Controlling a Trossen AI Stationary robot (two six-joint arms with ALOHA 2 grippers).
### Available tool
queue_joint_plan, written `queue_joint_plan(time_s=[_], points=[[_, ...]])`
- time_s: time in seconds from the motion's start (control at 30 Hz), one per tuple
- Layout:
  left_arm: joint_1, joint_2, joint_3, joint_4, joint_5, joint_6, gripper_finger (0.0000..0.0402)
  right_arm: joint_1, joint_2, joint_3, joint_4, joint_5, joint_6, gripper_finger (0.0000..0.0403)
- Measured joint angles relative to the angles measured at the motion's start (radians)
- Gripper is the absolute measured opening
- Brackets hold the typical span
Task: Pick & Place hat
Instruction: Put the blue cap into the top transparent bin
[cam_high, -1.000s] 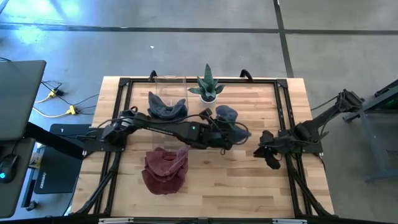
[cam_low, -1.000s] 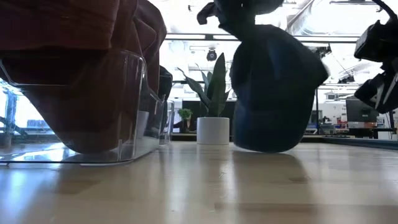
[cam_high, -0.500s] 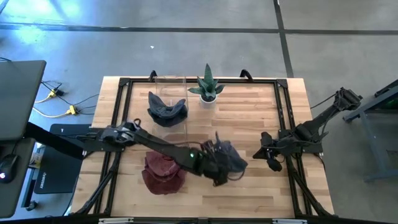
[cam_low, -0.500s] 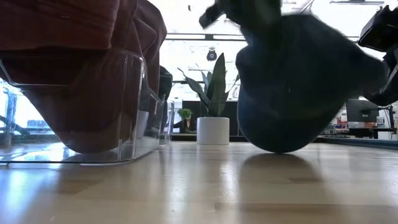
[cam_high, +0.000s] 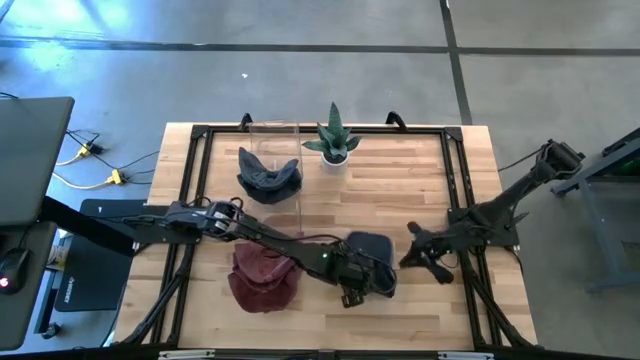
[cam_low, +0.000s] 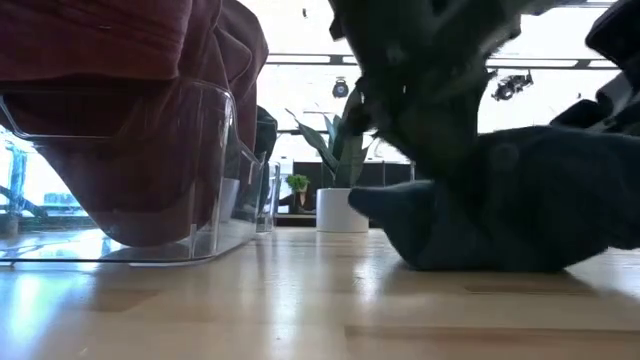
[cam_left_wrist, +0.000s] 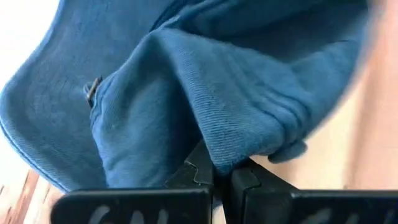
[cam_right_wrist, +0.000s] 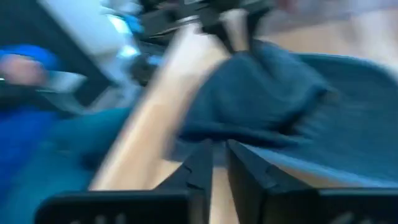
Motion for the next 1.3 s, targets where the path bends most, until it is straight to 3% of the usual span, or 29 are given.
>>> queue_joint_plan(time_s=[0.13,0.27,0.47,0.63,0.8,0.93,1.07,1.17,1.23,1.3], points=[[-0.006,0.001,0.008,0.016,0.006,-0.003,0.0001,0.043,0.098,-0.007,0.22,-0.109,-0.015,0.0089],[-0.005,0.009,0.003,0.037,0.018,-0.003,0.0001,0.153,0.214,0.108,0.188,-0.035,-0.158,0.0142],[-0.005,0.006,0.005,0.065,0.02,-0.003,0.0001,0.299,0.454,0.382,-0.138,0.264,-0.249,0.0174],[-0.005,0.006,0.005,0.076,0.014,-0.003,0.0001,0.343,0.685,0.573,-0.367,0.44,-0.122,0.0177],[-0.006,0.006,0.005,0.079,0.013,-0.003,0.0001,0.326,0.881,0.704,-0.545,0.516,0.05,0.0177],[-0.008,0.006,0.005,0.079,0.013,-0.012,0.0001,0.299,1.001,0.781,-0.651,0.498,0.108,0.0176],[-0.02,0.006,0.005,0.083,0.042,0.01,0.0006,0.277,1.067,0.84,-0.703,0.443,0.088,0.0153],[-0.019,0.006,0.005,0.091,0.102,0.044,0.0032,0.276,1.065,0.866,-0.771,0.429,0.085,0.0095],[-0.019,0.006,0.005,0.095,0.164,0.085,0.0061,0.277,1.047,0.872,-0.824,0.416,0.097,0.004],[-0.019,0.006,0.005,0.099,0.229,0.132,0.0097,0.277,1.018,0.87,-0.851,0.415,0.101,0.0012]])
